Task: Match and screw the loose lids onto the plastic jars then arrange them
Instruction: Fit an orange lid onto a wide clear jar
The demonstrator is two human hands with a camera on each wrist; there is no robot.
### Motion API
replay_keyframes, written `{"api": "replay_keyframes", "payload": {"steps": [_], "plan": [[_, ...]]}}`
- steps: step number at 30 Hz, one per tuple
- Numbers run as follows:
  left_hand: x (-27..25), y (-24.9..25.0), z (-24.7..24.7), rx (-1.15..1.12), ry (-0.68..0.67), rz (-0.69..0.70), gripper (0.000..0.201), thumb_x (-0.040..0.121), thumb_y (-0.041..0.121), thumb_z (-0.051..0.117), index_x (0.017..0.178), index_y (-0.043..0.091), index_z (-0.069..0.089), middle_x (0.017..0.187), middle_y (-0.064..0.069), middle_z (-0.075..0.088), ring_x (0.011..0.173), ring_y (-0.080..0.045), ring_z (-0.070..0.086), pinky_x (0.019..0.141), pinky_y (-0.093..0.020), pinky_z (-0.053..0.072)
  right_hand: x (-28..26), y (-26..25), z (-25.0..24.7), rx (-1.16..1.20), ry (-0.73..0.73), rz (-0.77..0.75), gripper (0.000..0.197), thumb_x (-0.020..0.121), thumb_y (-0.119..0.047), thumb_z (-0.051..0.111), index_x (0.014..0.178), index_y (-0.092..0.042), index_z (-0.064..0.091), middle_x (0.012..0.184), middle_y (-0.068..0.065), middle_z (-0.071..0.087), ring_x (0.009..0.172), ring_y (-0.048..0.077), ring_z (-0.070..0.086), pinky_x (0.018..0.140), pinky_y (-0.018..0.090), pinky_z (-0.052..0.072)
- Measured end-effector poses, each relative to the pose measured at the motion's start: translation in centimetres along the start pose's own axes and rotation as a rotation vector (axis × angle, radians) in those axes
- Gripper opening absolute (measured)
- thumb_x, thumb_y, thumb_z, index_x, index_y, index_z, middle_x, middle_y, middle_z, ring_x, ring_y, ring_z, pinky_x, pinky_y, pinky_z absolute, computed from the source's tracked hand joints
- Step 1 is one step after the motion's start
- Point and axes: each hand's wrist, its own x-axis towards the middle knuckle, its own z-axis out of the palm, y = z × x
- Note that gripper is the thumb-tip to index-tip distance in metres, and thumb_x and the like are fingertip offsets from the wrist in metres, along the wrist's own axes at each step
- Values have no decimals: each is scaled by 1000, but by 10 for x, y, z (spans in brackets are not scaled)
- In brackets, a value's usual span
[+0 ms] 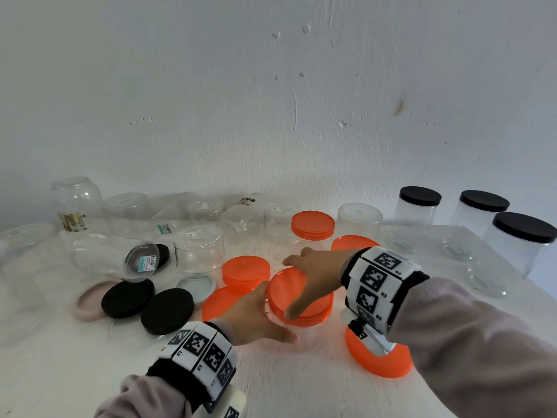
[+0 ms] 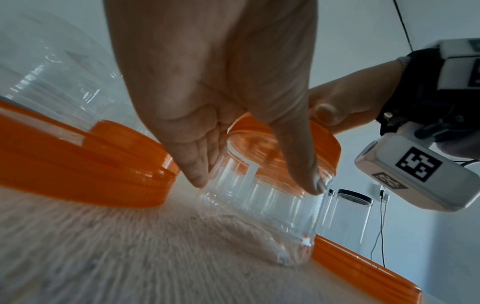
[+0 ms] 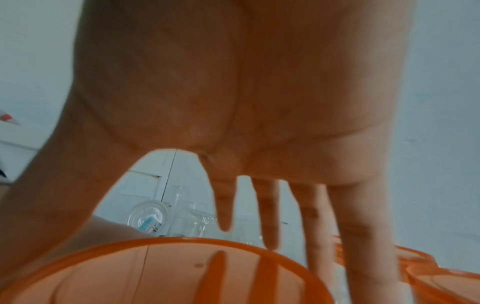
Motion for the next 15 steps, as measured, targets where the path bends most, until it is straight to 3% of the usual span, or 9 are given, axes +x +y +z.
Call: {"api": "replay_keyframes", "payload": {"steps": [4, 5, 8, 9, 10, 12, 15], "plan": [[-1, 1, 0, 5, 12, 5, 103, 55, 25, 92, 138, 27, 31, 131, 9, 54, 123, -12, 50, 109, -39, 39, -1, -2, -2, 27, -8, -78, 94, 66, -69, 68, 144, -48, 19, 144, -8, 28, 130, 24, 38, 100, 49, 40], [-1, 1, 0, 8, 12, 4, 103, 55, 26, 92, 138, 27, 31, 131, 9, 55, 123, -12, 50, 109, -39, 39, 0, -2, -1, 14, -4, -66, 93, 66, -72, 66, 144, -47, 20, 143, -7, 29, 123, 23, 43, 98, 48, 41], [-1, 2, 0, 24, 7, 3, 103, 55, 28, 92, 139, 25, 32, 130, 9, 56, 123, -12, 50, 109, -39, 38, -2, -2, 0, -2, 16, -2, 97, 65, -80, 58, 146, -41, 20, 142, -2, 31, 80, 15, 50, 89, 44, 47], [-1, 3, 0, 28, 7, 3, 104, 55, 27, 92, 140, 25, 32, 129, 9, 56, 122, -12, 51, 108, -38, 38, -2, -1, 0, -8, 17, 15, 99, 65, -82, 57, 146, -39, 20, 143, -1, 31, 80, 16, 50, 89, 45, 47], [-1, 3, 1, 30, 9, 3, 103, 56, 27, 92, 140, 25, 32, 129, 9, 56, 122, -12, 51, 108, -38, 39, -2, 0, -1, -18, 14, 25, 101, 64, -82, 57, 146, -38, 19, 144, 0, 30, 93, 19, 53, 93, 47, 45], [-1, 3, 1, 30, 13, 2, 103, 57, 26, 91, 140, 25, 32, 130, 9, 56, 122, -12, 51, 108, -38, 38, -1, 0, -1, -32, 1, 7, 104, 62, -79, 62, 147, -39, 15, 148, -1, 26, 125, 27, 43, 99, 51, 40], [-1, 4, 1, 22, 15, -1, 104, 57, 25, 91, 141, 25, 30, 132, 8, 54, 124, -12, 49, 109, -38, 38, -2, -1, -3, 8, -31, -90, 102, 65, -65, 72, 146, -47, 12, 149, -8, 22, 135, 26, 32, 102, 52, 37]]}}
